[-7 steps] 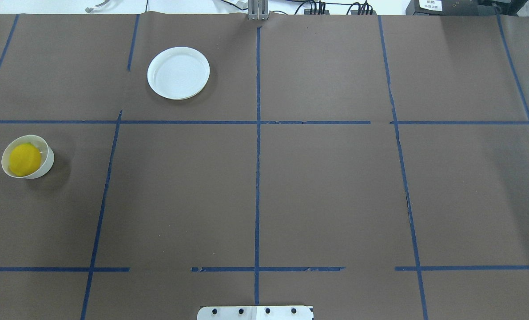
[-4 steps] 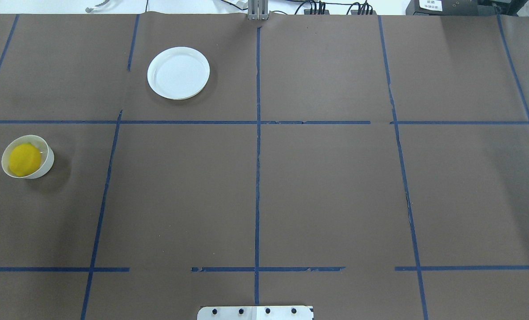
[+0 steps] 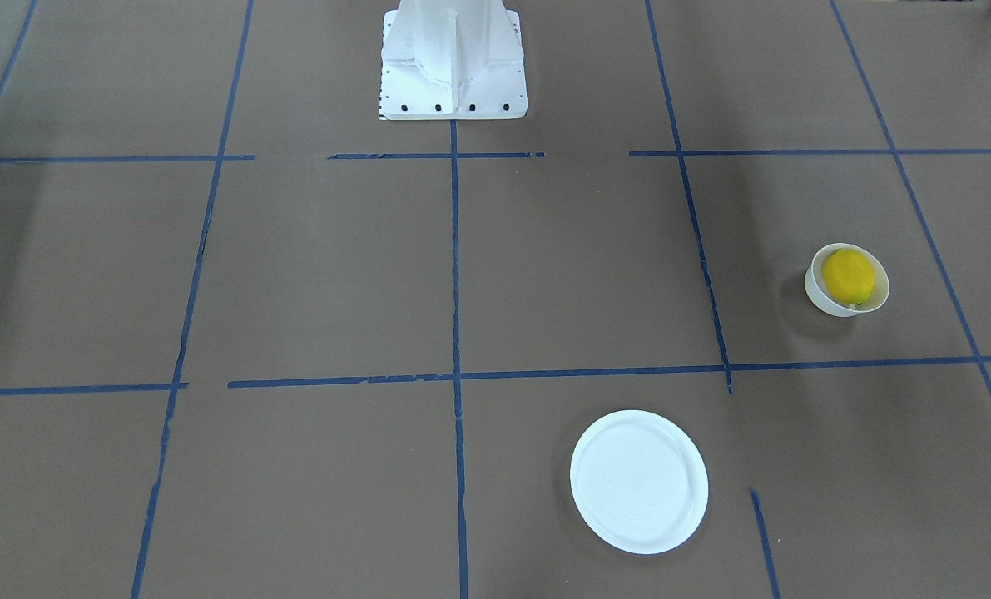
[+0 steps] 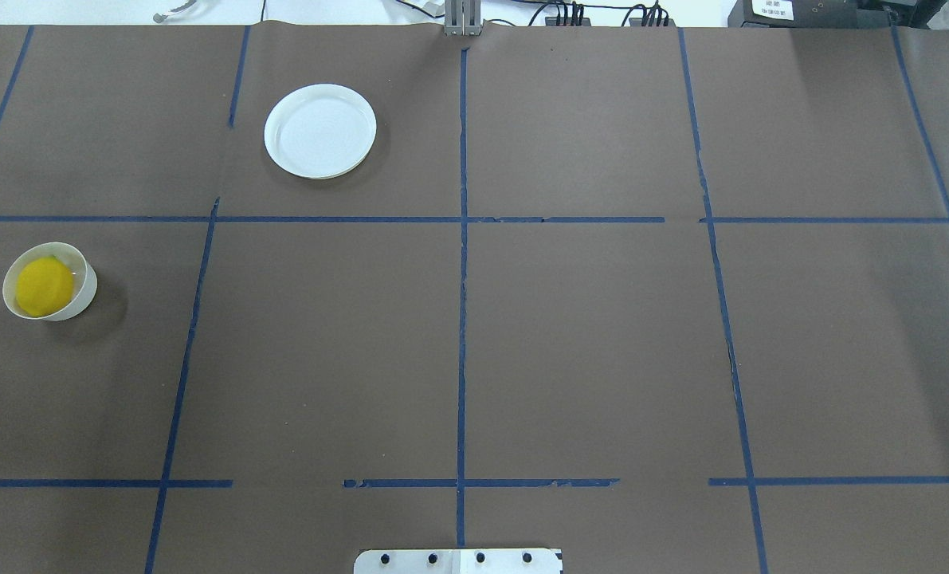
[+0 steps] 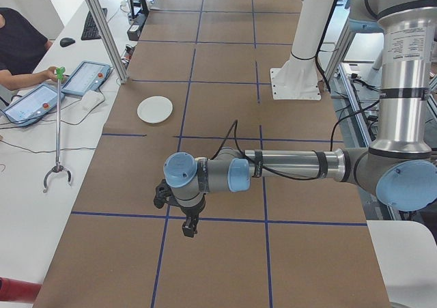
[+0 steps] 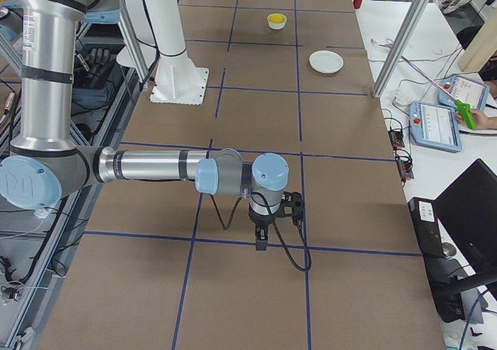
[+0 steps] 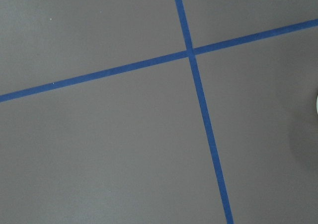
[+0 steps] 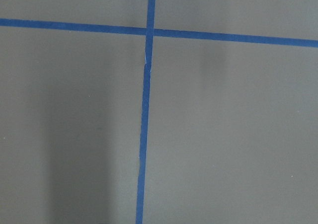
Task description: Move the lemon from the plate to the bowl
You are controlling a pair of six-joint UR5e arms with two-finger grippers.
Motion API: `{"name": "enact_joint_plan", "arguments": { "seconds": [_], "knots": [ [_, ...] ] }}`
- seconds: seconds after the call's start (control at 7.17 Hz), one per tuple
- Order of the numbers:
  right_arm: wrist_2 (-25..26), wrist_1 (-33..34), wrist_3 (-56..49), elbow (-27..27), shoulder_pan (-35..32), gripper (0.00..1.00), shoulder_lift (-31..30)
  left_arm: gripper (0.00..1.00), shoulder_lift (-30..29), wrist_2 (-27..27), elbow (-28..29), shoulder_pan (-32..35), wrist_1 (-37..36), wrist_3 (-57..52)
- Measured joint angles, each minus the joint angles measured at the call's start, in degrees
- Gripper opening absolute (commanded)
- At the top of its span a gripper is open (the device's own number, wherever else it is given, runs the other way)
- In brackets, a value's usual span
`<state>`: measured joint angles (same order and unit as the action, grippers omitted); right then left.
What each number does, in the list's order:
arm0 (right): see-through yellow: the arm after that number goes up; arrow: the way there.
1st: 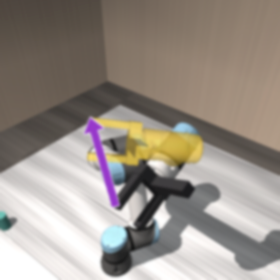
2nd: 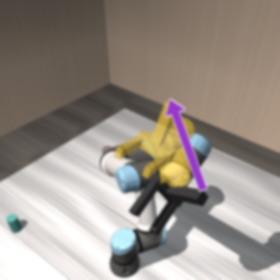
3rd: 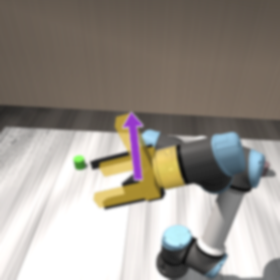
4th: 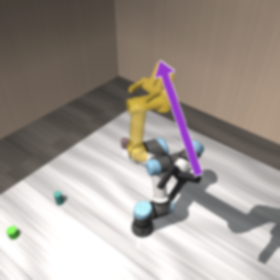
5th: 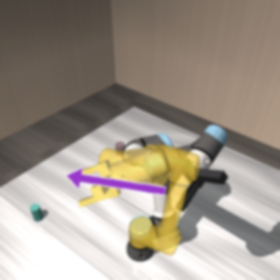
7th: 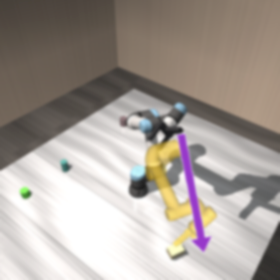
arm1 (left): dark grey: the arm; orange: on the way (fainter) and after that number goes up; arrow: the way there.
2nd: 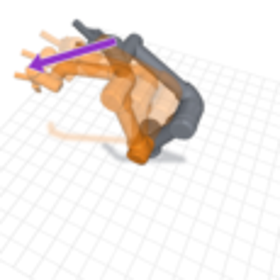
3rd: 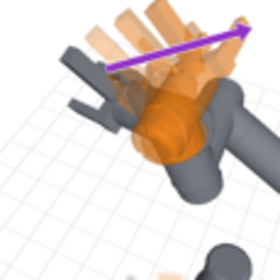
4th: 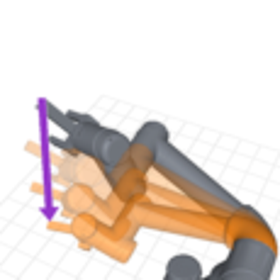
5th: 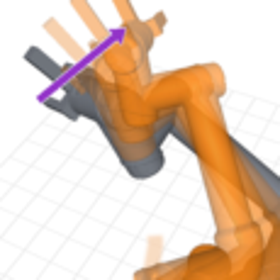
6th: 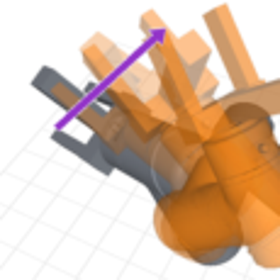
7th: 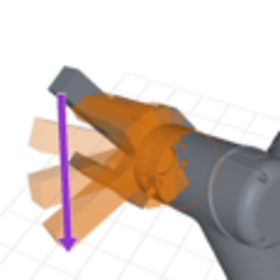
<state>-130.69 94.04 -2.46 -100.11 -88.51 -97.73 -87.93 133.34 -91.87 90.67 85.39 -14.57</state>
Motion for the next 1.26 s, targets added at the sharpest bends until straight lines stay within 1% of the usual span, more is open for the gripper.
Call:
{"name": "enact_joint_plan", "arguments": {
  "seconds": [1.26],
  "knots": [
    [0.0,0.0,0.0,0.0,0.0,1.00,0.0,1.00,-0.4,0.0,-0.1,1.1,-0.8,-0.2]
  ]
}}
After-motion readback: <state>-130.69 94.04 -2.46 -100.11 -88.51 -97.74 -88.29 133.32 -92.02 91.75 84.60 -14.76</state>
